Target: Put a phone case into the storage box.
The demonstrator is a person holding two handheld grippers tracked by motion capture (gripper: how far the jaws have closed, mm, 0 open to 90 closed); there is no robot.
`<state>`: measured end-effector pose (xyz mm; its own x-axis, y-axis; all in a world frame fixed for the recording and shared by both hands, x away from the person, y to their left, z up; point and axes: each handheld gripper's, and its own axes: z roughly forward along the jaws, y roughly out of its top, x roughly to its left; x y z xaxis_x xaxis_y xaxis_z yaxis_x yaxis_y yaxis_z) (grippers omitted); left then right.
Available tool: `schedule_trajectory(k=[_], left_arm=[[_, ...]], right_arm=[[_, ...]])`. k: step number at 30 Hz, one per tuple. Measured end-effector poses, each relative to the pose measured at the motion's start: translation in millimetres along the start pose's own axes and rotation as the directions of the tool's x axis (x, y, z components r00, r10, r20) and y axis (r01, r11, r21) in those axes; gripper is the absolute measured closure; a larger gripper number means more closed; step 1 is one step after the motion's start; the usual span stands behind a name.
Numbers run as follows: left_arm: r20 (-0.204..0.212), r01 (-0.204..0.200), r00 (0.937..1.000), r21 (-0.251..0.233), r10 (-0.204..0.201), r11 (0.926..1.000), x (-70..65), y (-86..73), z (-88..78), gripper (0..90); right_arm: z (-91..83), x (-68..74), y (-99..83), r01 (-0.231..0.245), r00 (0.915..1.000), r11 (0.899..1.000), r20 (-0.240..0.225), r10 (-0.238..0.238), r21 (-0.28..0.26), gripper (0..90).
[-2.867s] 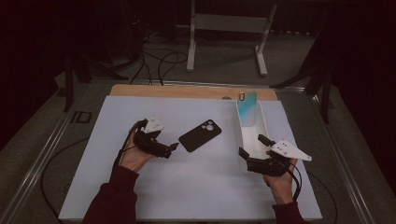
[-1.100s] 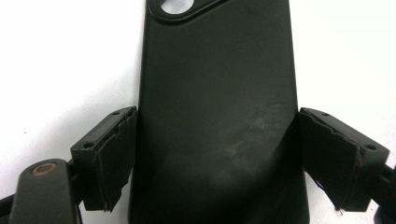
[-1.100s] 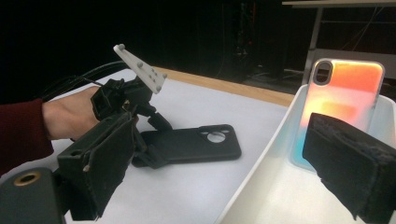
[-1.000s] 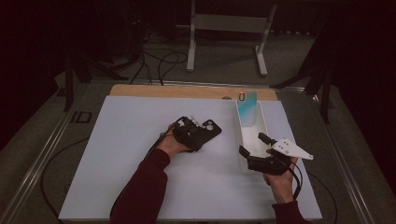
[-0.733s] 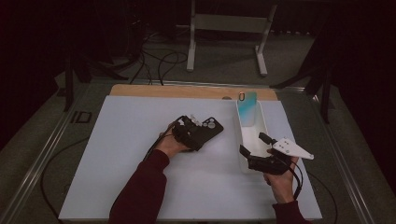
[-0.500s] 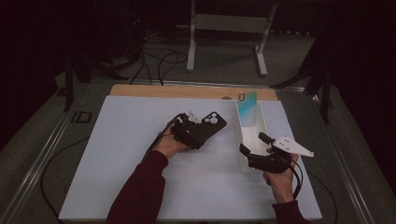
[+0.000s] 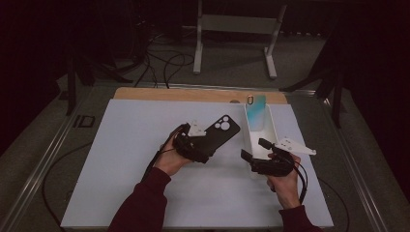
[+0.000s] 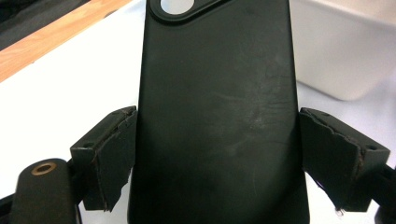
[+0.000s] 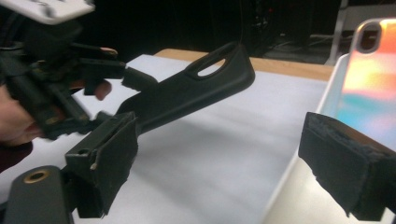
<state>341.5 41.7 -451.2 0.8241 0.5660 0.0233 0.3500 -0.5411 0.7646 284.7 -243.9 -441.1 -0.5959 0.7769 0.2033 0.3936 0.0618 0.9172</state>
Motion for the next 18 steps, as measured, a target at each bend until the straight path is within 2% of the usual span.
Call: schedule_trajectory(k=[3,6,8,11,12,13,14,15,17,18], left_arm=[[0.005,-0.029,0.9996,-0.018,0.029,0.9994,-11.5,-0.1,-5.1,15.5],[0.022,-0.047,0.9986,-0.062,0.048,0.997,-20.5,0.6,-11.6,15.4],[0.032,-0.057,0.9977,-0.079,0.06,0.9953,-24.6,1.4,-15.0,15.3],[0.038,-0.068,0.9967,-0.088,0.071,0.9938,-28.0,1.8,-16.6,15.3],[0.052,-0.072,0.9957,-0.097,0.077,0.9927,-29.9,2.0,-16.8,15.3],[0.055,-0.074,0.9953,-0.104,0.08,0.9918,-31.0,2.1,-16.8,15.2],[0.055,-0.074,0.9953,-0.104,0.08,0.9918,-31.0,2.1,-16.8,15.2],[0.055,-0.074,0.9953,-0.104,0.08,0.9918,-31.0,2.1,-16.8,15.2],[0.058,-0.073,0.9951,-0.118,0.081,0.9903,-33.6,2.9,-15.5,15.1],[0.058,-0.069,0.9954,-0.12,0.077,0.9903,-35.4,3.2,-12.4,15.1]], right_arm=[[6.4,3.8,2.0,-0.003,1.0,1.0,-0.009,0.003,0.01,12.6],[14.0,7.3,5.5,-0.004,0.9998,0.999,-0.02,0.005,0.036,13.0],[18.5,9.1,7.8,-0.015,0.9997,0.998,-0.018,0.016,0.054,13.9],[21.5,10.1,10.5,-0.032,0.9989,0.998,-0.034,0.034,0.054,15.2],[22.5,10.8,11.9,-0.038,0.9986,0.998,-0.035,0.04,0.053,16.6],[24.6,12.0,14.2,-0.049,0.9978,0.997,-0.042,0.051,0.059,21.9],[24.6,12.0,14.2,-0.049,0.9978,0.997,-0.042,0.051,0.059,21.9],[26.0,12.6,14.9,-0.052,0.9975,0.997,-0.045,0.055,0.064,26.5],[26.0,12.6,14.9,-0.052,0.9975,0.997,-0.045,0.055,0.064,26.5],[28.7,12.7,15.6,-0.073,0.9941,0.994,-0.075,0.079,0.075,39.3]])
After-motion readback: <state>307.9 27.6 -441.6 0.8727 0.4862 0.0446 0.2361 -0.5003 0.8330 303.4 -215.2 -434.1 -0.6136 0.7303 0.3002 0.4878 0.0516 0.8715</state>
